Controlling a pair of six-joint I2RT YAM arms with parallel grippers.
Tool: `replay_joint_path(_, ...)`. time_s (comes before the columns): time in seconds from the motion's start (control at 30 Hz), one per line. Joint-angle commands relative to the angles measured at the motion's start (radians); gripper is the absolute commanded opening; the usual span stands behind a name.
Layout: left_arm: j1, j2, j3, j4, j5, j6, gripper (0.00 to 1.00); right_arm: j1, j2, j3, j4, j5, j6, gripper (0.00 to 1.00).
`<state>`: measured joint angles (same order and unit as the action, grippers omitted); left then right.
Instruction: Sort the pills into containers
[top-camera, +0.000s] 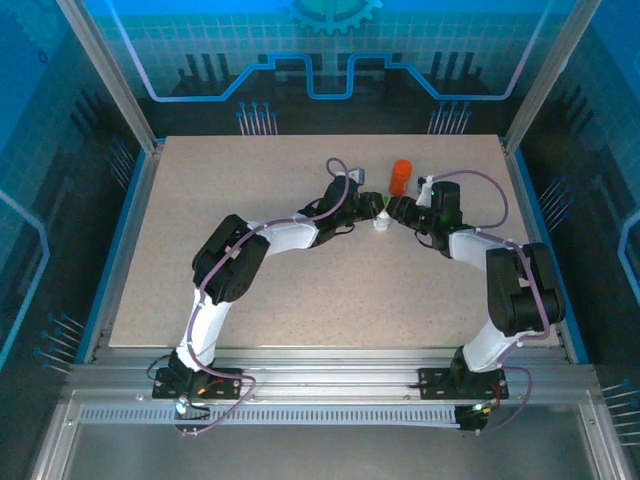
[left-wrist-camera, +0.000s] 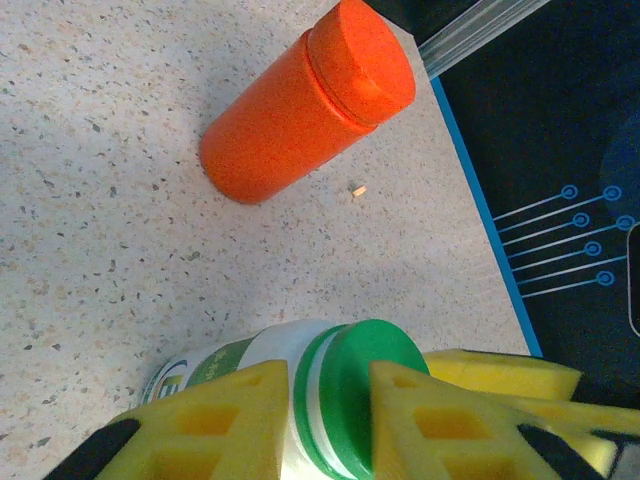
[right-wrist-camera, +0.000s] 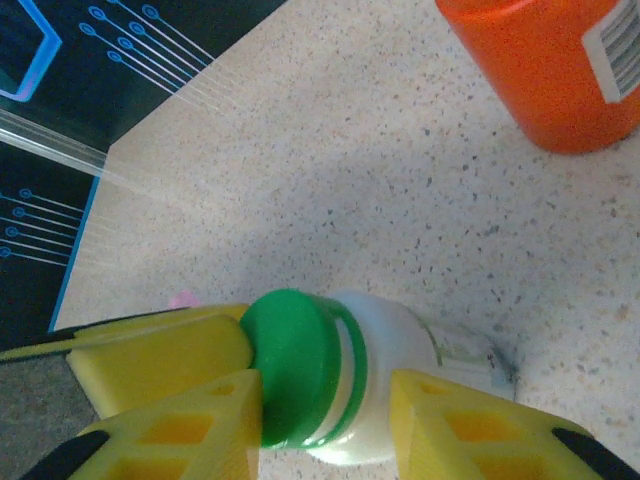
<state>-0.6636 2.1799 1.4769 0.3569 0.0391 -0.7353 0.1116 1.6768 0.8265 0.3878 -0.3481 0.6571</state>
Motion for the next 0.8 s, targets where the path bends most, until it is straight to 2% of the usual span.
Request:
replay_joint_path(0.0,-0.009,0.069,-0.029,-0.189,0.019,0.003,0.28,-0.018,0.041,0.001,0.024,0.008,-0.026,0.37)
replay_joint_path(0.17,-0.007,0.072,-0.036,-0.179,0.021,-0.002,0.27,-0.018,0.064,-0.021,0.009,0.018,-0.046,0.34)
replay_joint_path(0.37,-0.007,0.082,-0.056,-0.156,0.027,-0.021,0.27,0.001,0.061,-0.104,0.012,0.076,0.018,0.28)
replay_joint_path(0.53,-0.009,0.094,-0.083,-0.130,0.025,-0.038,0.27,0.040,0.069,-0.141,0.010,0.149,0.009,0.26)
replay_joint_path(0.77,-0.010,0.111,-0.105,-0.119,0.024,-0.037,0.23,0.053,0.110,-0.167,0.079,0.145,0.037,0.25)
